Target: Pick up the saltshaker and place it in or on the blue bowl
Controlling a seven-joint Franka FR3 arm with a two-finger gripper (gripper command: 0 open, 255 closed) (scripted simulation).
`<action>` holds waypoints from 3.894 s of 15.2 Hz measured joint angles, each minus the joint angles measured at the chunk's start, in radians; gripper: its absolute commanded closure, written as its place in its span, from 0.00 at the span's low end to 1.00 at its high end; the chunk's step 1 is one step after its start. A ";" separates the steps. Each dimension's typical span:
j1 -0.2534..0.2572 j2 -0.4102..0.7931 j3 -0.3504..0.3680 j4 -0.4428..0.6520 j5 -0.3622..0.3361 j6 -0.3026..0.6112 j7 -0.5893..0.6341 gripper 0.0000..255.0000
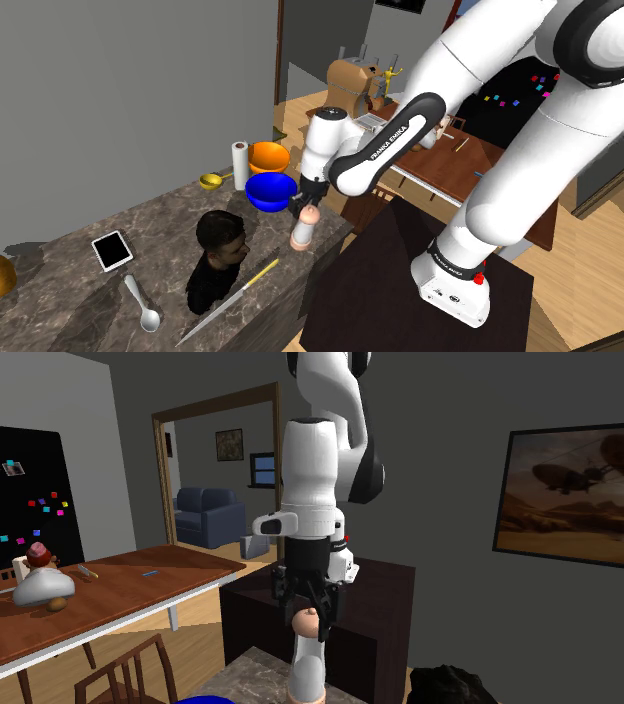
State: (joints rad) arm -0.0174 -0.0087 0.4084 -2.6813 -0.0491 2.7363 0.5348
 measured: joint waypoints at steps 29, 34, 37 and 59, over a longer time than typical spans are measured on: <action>0.054 -0.365 -0.055 0.123 0.187 -0.471 -0.149 1.00; 0.006 -0.249 -0.078 0.279 0.132 -0.515 -0.172 1.00; -0.020 -0.166 -0.092 0.395 0.097 -0.551 -0.187 1.00; -0.059 0.245 -0.134 0.846 -0.036 -0.609 -0.205 1.00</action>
State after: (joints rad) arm -0.0767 0.2365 0.2741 -1.8352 -0.0856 2.1274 0.3302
